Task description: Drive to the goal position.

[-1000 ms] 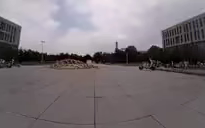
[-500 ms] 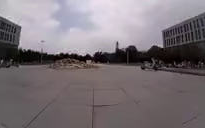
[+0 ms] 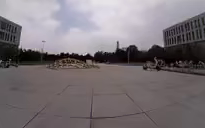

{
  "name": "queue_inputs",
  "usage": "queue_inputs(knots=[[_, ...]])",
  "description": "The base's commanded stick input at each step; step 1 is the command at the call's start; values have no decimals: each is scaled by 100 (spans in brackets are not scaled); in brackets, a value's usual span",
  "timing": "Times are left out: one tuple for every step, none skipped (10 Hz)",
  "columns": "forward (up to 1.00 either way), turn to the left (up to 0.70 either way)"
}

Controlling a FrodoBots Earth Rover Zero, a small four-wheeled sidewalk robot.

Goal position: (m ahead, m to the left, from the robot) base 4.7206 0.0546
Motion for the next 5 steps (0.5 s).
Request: queue_inputs(knots=[[70, 0], [70, 0], [70, 0], [70, 0], [70, 0]])
